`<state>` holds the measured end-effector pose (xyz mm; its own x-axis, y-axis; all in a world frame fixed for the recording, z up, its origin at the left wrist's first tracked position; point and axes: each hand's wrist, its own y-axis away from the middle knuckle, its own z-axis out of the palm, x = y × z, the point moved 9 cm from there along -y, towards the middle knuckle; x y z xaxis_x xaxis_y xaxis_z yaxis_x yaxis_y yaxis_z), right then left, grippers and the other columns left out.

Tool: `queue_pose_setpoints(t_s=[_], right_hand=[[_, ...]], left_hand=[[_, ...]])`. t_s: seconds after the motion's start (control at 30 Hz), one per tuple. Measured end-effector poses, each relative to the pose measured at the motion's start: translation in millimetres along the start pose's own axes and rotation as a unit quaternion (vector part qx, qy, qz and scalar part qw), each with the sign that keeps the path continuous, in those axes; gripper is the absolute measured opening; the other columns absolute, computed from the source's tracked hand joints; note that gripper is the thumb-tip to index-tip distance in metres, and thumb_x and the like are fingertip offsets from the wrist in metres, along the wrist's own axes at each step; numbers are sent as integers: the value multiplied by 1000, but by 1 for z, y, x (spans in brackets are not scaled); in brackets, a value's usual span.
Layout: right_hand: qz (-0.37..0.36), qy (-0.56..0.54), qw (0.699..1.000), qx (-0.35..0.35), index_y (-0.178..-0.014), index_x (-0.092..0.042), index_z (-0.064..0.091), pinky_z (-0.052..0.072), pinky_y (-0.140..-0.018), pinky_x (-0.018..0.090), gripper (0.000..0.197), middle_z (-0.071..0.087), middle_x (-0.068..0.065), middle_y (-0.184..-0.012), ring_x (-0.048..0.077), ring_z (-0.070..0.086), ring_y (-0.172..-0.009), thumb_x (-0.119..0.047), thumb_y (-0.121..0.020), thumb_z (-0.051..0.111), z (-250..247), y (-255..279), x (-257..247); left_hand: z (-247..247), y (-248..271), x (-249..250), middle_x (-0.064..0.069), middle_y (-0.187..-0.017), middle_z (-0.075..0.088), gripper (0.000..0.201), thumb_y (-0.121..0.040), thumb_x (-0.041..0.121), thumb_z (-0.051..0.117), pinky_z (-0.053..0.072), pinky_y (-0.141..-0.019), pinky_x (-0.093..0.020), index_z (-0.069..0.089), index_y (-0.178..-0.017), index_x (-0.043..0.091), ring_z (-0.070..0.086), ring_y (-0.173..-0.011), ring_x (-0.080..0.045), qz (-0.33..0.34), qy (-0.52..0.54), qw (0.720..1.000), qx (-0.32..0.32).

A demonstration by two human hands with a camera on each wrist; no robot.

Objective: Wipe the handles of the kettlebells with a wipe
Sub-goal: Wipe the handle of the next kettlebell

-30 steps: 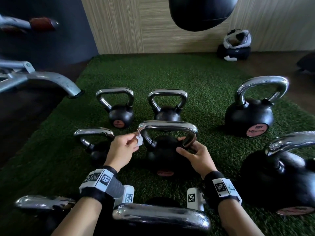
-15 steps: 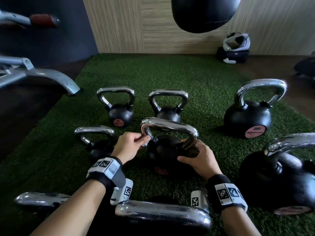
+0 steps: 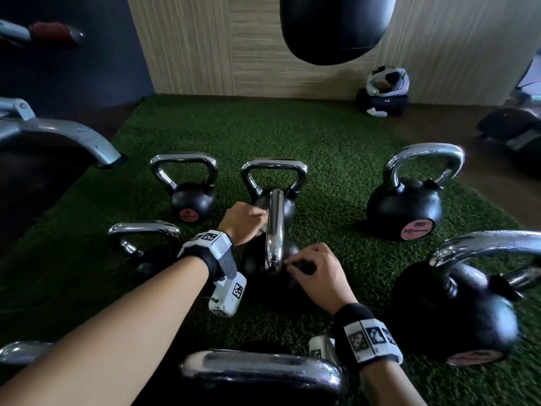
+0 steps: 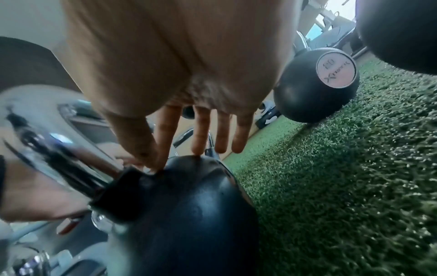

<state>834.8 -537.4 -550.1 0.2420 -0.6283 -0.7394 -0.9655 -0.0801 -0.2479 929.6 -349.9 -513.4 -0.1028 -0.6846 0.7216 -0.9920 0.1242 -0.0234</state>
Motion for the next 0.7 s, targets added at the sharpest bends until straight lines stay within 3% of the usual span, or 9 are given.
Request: queue_pose_setpoints(t_s=[0.1,0.2,0.27,0.33,0.4,0.47,0.53,0.63,0.7], right_hand=[[66,-56,996,33,-124,-30,71,48,-108,36,42,63,-4,-127,14,60,-119,-42,-85,81,-7,-15,16],[132,-73,985,-79,-148,-35,53,40,-116,31,72,57,-6,-149,14,53,-137,-55,-84,77,15,-28,23],[137,-59,981,-120,-150,-36,50,43,-113,28,79,60,-5,-146,12,57,-132,-59,-80,78,25,-32,26],[137,-74,981,-116,-147,-37,53,46,-111,28,81,65,-6,-141,9,61,-126,-63,-75,80,28,-33,31],[132,-94,982,-99,-144,-37,57,47,-107,24,80,67,-9,-137,4,63,-121,-62,-73,83,28,-31,35],[136,-119,980,-85,-142,-35,60,48,-102,19,79,69,-11,-133,1,65,-115,-60,-72,84,27,-29,37],[136,-138,978,-75,-141,-34,61,50,-104,22,82,70,-12,-130,-1,66,-113,-63,-68,85,29,-28,37],[135,-155,976,-74,-141,-35,61,52,-107,29,88,72,-12,-128,-1,67,-112,-68,-63,84,30,-26,39],[137,-154,976,-74,-142,-34,60,51,-109,30,84,71,-11,-130,0,67,-114,-64,-67,85,29,-25,40]], left_hand=[[5,1,-10,-1,-93,82,15,-94,23,72,55,-87,-26,84,-99,16,76,-91,-12,16,23,1000,-9],[1,0,-5,1,-99,82,13,-92,21,74,53,-85,-21,84,-101,17,75,-98,-11,15,-27,999,14],[-6,-6,4,5,-83,80,11,-91,20,73,54,-76,-20,84,-89,18,73,-86,-12,6,-28,999,29],[-20,-7,14,8,-66,74,22,-94,28,69,44,-59,-21,81,-78,19,68,-72,-12,3,-9,997,83],[-29,-4,22,4,-74,77,24,-97,40,68,40,-58,-22,83,-89,22,69,-75,-11,18,1,992,128],[-22,-6,17,3,-75,76,24,-96,40,70,43,-56,-20,82,-87,21,68,-77,-9,-2,13,994,111],[-14,-9,6,5,-78,77,13,-91,32,76,55,-63,-15,82,-87,20,72,-80,-7,-42,79,994,65],[-18,-10,6,-5,-95,81,5,-87,22,83,64,-88,-41,83,-90,25,78,-95,-23,-58,237,969,40],[-23,0,18,-7,-101,80,17,-94,7,74,64,-88,-37,81,-100,22,77,-101,-24,-38,284,957,39]])
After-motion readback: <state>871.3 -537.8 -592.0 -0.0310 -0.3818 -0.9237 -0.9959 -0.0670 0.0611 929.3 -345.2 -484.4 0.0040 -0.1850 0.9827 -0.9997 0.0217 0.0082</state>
